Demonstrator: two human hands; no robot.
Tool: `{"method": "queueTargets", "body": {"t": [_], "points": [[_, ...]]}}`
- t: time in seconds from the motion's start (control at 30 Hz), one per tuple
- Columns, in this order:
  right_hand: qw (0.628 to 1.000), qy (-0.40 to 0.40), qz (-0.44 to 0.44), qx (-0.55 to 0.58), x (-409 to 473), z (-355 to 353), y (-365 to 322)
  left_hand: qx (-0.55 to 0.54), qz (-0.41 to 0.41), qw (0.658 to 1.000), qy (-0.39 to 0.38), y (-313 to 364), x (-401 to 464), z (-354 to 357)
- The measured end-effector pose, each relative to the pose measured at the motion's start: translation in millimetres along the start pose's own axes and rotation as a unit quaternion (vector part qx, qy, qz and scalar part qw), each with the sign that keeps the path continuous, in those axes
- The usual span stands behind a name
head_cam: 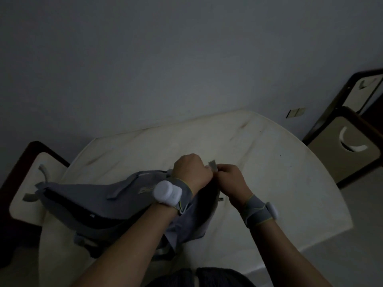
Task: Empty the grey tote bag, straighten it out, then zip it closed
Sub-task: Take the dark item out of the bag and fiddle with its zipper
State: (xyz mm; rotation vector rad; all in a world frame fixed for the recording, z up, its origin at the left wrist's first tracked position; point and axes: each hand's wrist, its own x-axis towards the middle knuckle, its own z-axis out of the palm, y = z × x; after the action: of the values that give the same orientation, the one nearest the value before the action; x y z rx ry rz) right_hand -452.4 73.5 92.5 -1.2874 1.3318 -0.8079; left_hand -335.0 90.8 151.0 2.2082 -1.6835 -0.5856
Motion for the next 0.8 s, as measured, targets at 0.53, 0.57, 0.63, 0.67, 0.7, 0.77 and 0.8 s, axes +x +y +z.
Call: {"method": "queueTargets", "body": {"t": [0.53, 0.57, 0.63, 0.67, 0.7, 0.77, 0.8], "points": [[0.985, 0.011, -0.052, -0.167, 5, -2, 5, 0.000, 0.003, 1.000, -0.014, -22, -12, 8], [0.988, 0.003, -0.046, -0.144, 5, -5, 6, -0.015, 0.002, 0.999, -0.028, -25, -13, 9], [0.994, 0.000, -0.034, -0.101, 0, -3, 8, -0.054, 0.004, 0.997, -0.049, -28, -16, 11], [0.995, 0.003, -0.032, -0.092, -2, 1, 10, -0.067, 0.011, 0.996, -0.058, -29, -19, 12], [0.996, 0.005, -0.029, -0.088, -3, 5, 12, -0.068, 0.020, 0.996, -0.059, -30, -23, 15], [0.994, 0.004, -0.031, -0.107, -5, 8, 13, -0.053, 0.026, 0.997, -0.042, -31, -29, 20], [0.991, 0.004, -0.039, -0.126, -5, 7, 14, -0.049, 0.022, 0.998, -0.038, -31, -32, 24]]}}
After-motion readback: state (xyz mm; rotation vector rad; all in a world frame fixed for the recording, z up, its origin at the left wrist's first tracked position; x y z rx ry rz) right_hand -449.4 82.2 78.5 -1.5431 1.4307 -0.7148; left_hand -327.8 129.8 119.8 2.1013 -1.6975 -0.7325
